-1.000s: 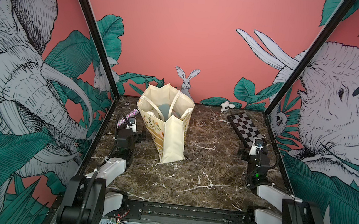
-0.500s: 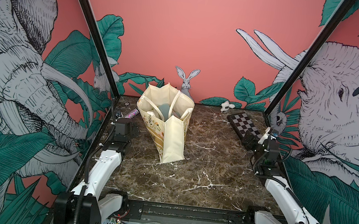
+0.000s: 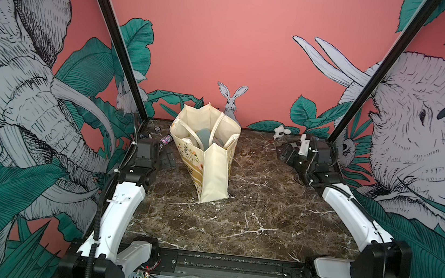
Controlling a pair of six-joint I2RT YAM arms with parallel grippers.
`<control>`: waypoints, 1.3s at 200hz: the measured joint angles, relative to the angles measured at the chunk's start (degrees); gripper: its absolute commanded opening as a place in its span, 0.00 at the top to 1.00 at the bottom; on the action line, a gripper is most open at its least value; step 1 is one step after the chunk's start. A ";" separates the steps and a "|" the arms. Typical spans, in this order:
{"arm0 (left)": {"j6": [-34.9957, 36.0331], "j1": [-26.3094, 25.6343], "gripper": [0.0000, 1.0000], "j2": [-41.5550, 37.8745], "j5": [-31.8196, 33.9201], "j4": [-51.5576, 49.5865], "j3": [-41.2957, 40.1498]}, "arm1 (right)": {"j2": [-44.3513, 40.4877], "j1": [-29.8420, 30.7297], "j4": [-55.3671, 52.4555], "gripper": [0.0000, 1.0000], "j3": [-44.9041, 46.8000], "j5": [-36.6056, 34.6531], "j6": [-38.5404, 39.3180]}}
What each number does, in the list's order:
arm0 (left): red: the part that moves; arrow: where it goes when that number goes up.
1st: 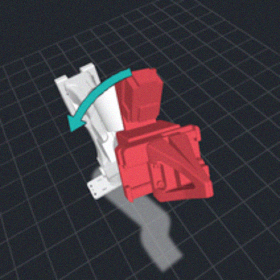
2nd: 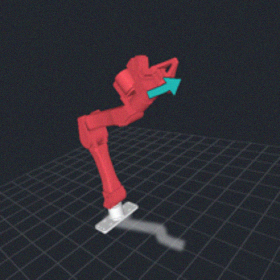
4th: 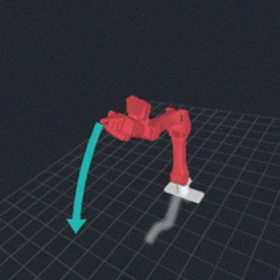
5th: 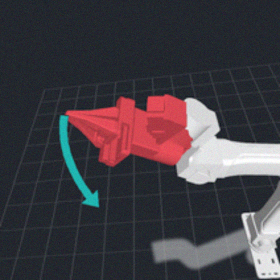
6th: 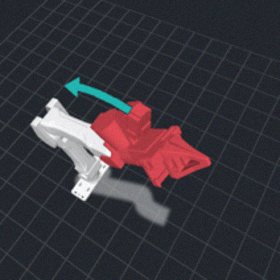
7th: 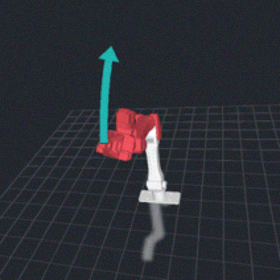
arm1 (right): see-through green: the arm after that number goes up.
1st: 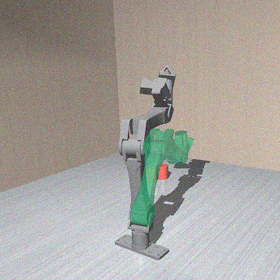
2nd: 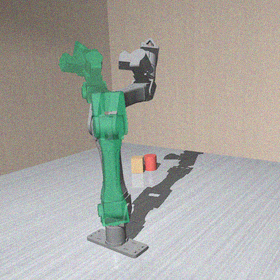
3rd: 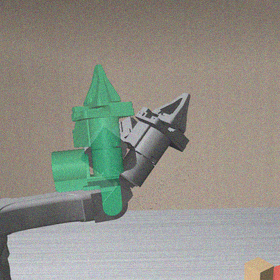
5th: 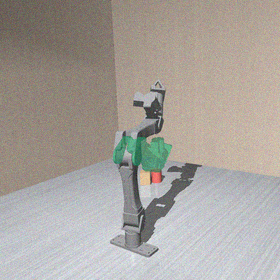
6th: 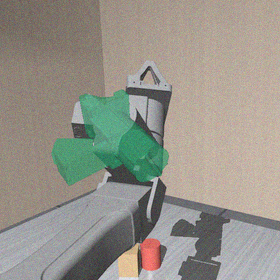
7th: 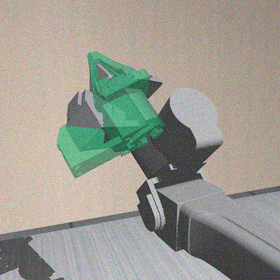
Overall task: Take out the pencil case from the canvas bag
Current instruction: Adjust the canvas bag at the center of the board.
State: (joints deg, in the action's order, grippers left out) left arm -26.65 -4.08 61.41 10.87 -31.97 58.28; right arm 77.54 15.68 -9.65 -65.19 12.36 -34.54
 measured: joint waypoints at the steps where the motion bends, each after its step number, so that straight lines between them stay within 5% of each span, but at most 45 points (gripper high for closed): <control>1: -0.04 0.00 0.01 0.22 0.02 -0.26 0.35 | 0.11 0.13 -0.11 0.01 -0.26 0.07 0.00; 37: -2.67 0.00 0.00 1.29 -1.01 -3.15 0.31 | 6.58 6.01 -7.13 0.02 -14.84 2.34 0.04; 80: -2.34 0.00 0.00 -6.32 -6.01 -2.10 -7.32 | 16.55 10.82 -18.62 0.13 -34.53 2.80 2.49; 193: -1.55 0.00 0.00 -5.40 -9.86 -1.51 -0.50 | 44.83 17.84 -52.37 0.35 -81.92 -7.02 12.68; 260: -1.16 0.00 0.00 -1.36 -10.01 -1.51 8.39 | 51.52 17.84 -55.34 0.45 -89.44 -4.66 12.44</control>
State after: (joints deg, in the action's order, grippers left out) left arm -27.81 -4.08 60.05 0.86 -33.47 66.67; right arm 129.05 33.52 -64.99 -154.63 7.70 -22.11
